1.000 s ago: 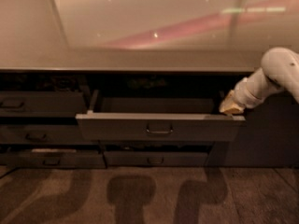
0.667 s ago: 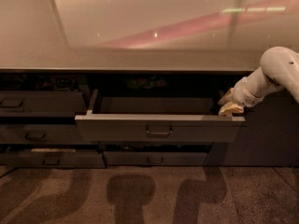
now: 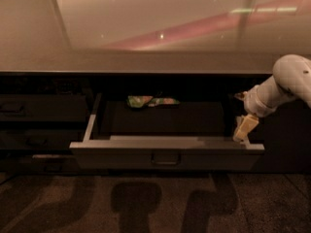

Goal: Open top drawer

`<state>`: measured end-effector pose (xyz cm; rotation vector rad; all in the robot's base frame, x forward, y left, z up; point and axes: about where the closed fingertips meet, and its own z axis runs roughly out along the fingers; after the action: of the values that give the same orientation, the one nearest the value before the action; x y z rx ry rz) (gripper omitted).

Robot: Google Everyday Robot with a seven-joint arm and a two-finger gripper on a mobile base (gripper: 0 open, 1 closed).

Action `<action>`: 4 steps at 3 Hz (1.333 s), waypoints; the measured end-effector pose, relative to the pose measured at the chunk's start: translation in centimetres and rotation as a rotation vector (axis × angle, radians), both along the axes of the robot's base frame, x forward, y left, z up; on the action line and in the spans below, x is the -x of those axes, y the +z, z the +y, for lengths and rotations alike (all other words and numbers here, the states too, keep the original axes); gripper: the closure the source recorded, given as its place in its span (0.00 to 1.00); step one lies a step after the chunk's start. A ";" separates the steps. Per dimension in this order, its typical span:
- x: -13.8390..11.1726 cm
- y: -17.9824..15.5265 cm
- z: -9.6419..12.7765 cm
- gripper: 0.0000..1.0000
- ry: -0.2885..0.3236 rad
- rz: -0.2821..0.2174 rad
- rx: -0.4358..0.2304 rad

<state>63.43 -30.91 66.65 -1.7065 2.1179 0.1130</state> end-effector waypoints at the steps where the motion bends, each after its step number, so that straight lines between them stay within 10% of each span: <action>1: 3.1 -1.1 -0.4 0.00 -0.024 -0.033 0.029; 4: 3.8 -0.9 -0.4 0.00 -0.023 -0.034 0.037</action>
Offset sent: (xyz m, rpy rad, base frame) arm -0.2146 -0.0401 -0.1016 -0.3034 -0.0858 -0.1833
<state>59.62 -31.34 65.77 -1.6921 2.1266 0.0380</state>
